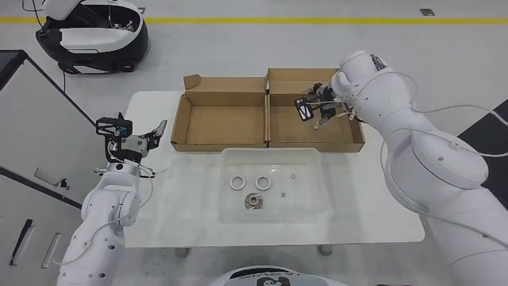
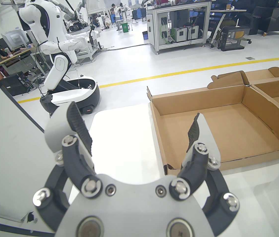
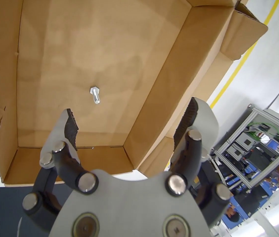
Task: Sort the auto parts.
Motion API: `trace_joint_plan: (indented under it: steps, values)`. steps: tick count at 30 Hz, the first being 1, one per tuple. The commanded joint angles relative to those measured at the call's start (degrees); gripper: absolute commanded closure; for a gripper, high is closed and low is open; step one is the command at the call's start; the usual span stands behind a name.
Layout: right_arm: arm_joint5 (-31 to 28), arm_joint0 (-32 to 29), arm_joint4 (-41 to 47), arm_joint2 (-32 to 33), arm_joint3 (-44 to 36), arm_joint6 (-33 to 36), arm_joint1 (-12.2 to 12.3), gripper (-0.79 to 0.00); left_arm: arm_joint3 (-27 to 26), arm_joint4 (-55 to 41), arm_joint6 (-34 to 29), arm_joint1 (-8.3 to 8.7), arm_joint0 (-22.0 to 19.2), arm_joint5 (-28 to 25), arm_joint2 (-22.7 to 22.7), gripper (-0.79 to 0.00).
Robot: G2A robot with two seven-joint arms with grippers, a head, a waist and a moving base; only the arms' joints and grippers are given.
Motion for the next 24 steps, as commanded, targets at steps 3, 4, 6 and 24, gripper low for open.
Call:
trace_joint_plan:
  steps: [3,4,6,24]
  values:
    - [-1.3,0.7,1.4,0.6,-2.7,1.0,0.6,-0.785,0.0,0.0,0.0,0.00,0.0,0.0,0.0,-0.785]
    - [-1.6,0.8,1.9,0.9,-3.5,1.3,0.8,-0.785,0.0,0.0,0.0,0.00,0.0,0.0,0.0,-0.785]
    - [-2.4,1.1,2.6,1.3,-5.1,2.3,1.3,-0.785,0.0,0.0,0.0,0.00,0.0,0.0,0.0,-0.785]
    - [-5.7,-4.2,15.8,9.9,-36.7,23.6,12.1,-0.785,0.0,0.0,0.0,0.00,0.0,0.0,0.0,-0.785]
